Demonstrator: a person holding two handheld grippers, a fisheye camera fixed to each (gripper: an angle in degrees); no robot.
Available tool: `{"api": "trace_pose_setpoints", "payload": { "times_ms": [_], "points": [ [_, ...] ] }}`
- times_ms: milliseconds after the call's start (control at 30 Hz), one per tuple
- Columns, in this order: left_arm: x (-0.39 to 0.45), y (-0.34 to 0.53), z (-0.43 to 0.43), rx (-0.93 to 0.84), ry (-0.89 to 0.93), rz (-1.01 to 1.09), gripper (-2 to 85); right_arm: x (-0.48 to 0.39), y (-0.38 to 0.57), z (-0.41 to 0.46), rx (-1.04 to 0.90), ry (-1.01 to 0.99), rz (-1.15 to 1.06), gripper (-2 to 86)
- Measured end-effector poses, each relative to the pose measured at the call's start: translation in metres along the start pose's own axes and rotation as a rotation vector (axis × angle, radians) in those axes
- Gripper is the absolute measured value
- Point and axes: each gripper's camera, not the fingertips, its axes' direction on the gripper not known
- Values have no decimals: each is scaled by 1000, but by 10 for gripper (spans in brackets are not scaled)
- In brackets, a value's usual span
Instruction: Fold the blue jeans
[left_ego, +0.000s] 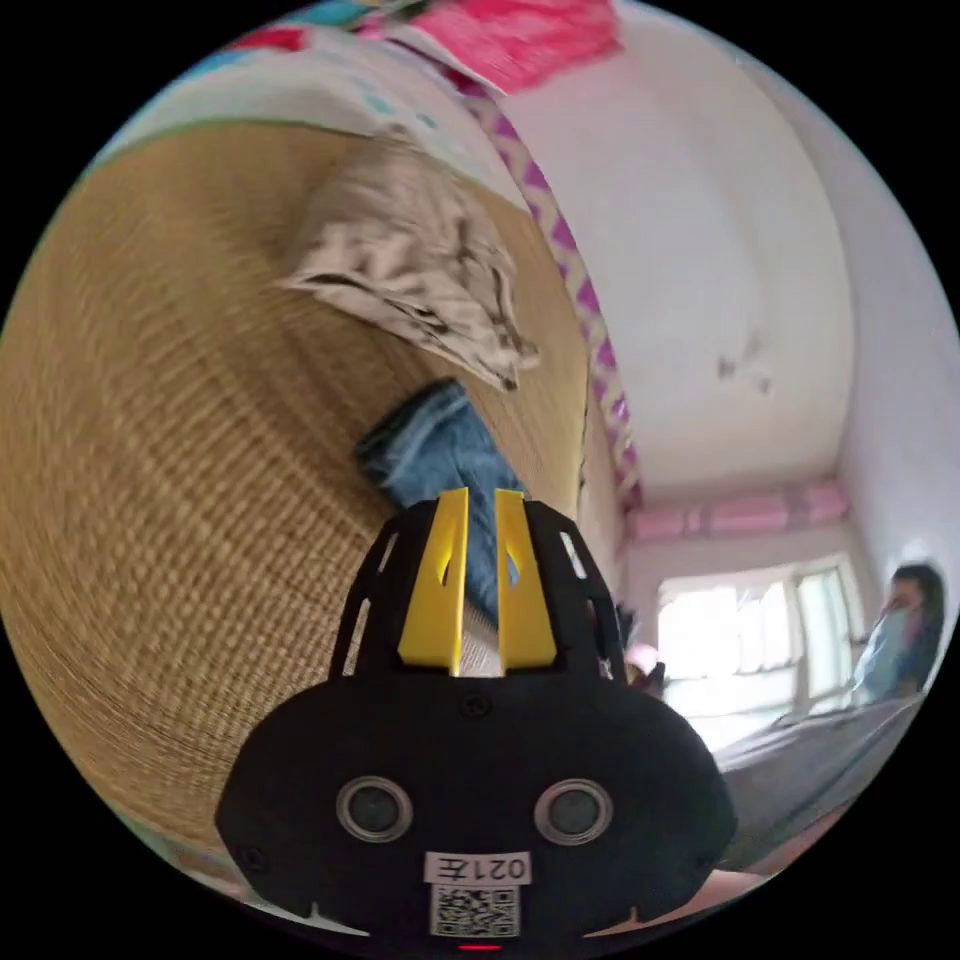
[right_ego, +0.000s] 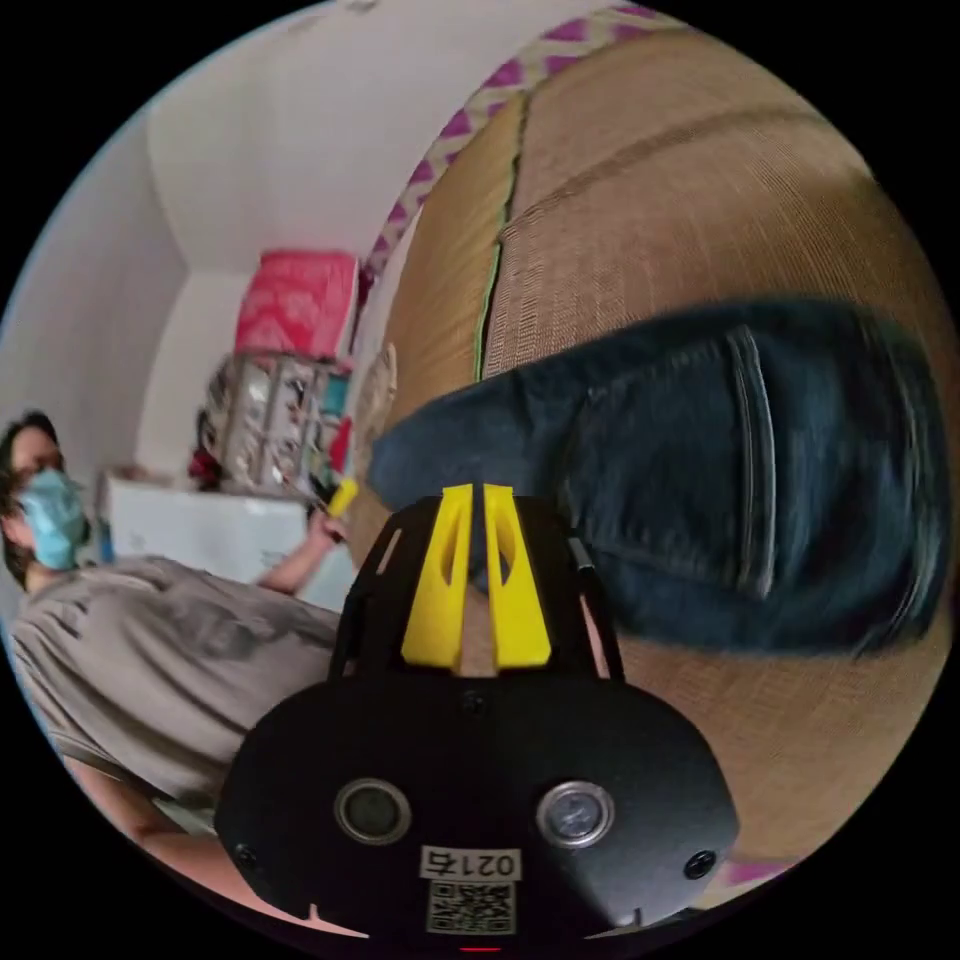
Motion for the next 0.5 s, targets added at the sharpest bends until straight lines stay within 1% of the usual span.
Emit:
{"api": "trace_pose_setpoints", "payload": {
  "times_ms": [33,67,100,133,200,267,300,367,400,467,500],
  "points": [
    [39,-17,14,-82,-75,128,58,-6,-10,2,-31,46,-59,31],
    [74,-31,25,-131,-119,240,65,-16,-28,7,-89,120,-171,38],
    [88,-37,29,-147,-134,283,68,-25,-42,12,-152,180,-266,39],
    [108,-49,34,-164,-160,333,73,-30,-48,15,-183,202,-312,31],
    [112,-62,35,-165,-182,296,80,-48,-61,24,-273,240,-463,6],
    [79,-58,23,-93,-124,62,91,-58,-64,23,-262,227,-506,-2],
    [68,-51,20,-59,-98,-8,96,-64,-62,19,-212,196,-514,-4],
    [28,-20,16,49,9,-238,110,-69,-54,11,-134,159,-493,-6],
    [19,-12,18,70,25,-289,112,-71,-46,7,-105,136,-472,-6],
    [-2,15,23,185,101,-430,98,-72,-31,4,-102,121,-446,-7],
    [-4,20,24,212,110,-450,91,-74,-19,3,-112,123,-440,-6]
  ]
}}
